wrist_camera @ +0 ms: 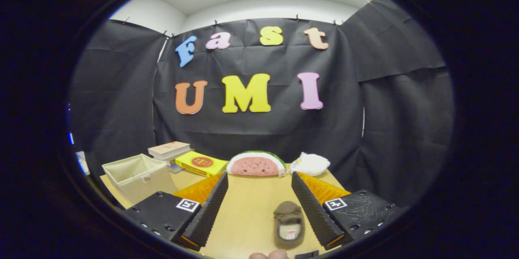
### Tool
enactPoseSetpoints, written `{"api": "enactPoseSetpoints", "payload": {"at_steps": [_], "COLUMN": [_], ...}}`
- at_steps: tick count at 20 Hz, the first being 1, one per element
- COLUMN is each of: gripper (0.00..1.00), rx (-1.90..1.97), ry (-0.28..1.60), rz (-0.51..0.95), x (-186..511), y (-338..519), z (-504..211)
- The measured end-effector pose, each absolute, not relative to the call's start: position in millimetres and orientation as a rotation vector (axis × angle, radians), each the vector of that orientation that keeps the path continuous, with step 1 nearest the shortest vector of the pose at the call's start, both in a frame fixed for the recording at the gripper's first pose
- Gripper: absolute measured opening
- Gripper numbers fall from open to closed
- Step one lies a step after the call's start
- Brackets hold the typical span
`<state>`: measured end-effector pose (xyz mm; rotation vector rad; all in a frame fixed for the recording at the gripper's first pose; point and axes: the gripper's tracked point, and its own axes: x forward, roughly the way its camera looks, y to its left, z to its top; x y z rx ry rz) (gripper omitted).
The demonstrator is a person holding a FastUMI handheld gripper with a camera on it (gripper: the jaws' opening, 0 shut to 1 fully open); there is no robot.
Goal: Open the storage box then place both shoes into the box .Put the left shoe in first, then the right shoe, with the right side of both shoes facing outward in a uniform manner.
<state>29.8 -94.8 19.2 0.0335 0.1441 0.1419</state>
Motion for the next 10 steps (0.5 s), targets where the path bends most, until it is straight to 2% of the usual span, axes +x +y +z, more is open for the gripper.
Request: {"api": "enactPoseSetpoints", "payload": {"at_steps": [4, 10], "gripper": [0.95, 0.95], "rx": [-0.078, -0.116], "ry": [0.299, 0.516], "rz": [0.109, 0.111], "x": [43, 71], "y": [-138, -151], "z": [-37, -120]}}
